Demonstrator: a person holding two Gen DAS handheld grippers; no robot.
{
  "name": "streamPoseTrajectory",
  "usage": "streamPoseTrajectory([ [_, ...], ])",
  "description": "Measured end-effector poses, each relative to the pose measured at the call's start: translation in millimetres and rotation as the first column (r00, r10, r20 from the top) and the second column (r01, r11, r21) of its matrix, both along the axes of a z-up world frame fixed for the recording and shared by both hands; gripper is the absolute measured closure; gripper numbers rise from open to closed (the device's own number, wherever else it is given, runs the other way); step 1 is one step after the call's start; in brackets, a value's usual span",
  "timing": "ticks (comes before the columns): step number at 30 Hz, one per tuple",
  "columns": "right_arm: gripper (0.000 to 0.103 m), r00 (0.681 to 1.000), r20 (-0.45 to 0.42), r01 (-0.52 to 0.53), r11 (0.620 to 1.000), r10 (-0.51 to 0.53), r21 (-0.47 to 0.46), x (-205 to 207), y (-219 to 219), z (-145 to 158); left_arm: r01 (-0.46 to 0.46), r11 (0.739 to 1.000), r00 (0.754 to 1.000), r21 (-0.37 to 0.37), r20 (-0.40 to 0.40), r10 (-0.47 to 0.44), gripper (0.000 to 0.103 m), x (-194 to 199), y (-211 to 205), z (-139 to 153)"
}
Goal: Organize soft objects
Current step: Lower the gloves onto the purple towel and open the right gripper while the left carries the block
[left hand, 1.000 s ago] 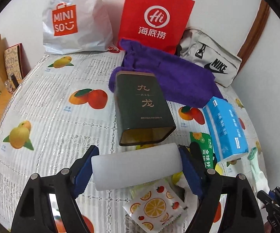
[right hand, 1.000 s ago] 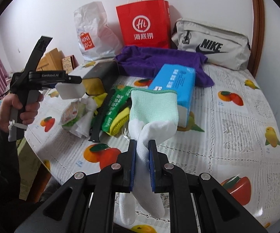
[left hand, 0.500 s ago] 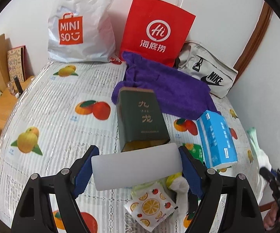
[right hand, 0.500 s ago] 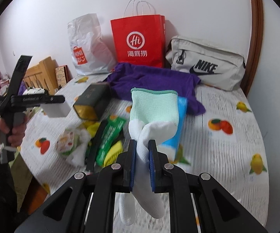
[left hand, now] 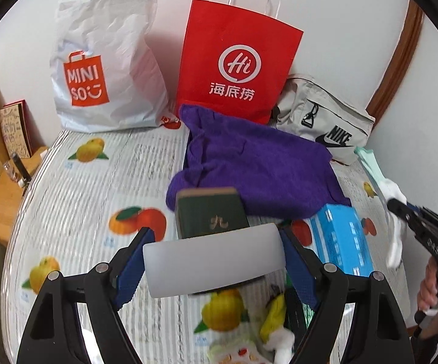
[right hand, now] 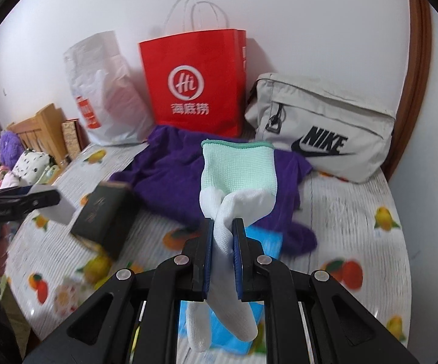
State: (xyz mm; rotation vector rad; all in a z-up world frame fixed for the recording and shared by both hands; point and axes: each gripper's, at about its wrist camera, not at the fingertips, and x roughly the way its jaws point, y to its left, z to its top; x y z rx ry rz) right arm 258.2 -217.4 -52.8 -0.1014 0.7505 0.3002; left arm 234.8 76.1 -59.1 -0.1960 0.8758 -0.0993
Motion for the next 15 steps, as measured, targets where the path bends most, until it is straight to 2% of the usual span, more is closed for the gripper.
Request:
streamPoseTrajectory([
  [6,0.091,0.999,-0.043,0.031,0.999,-0.031,-0.009,65.8,-4.5,-15.4,0.016,1.000,1.000,-0.005,-0.011,-0.016,0.022,34.5,1.2,1.5],
  [15,0.090,0.992,-0.117,0.042,0.998,-0.047,-0.049,141.9,-8.7,-52.2,0.046,0.999,0.997,0.005,-0.057,-0.046,0.022,93.3,-7.5,-9.4],
])
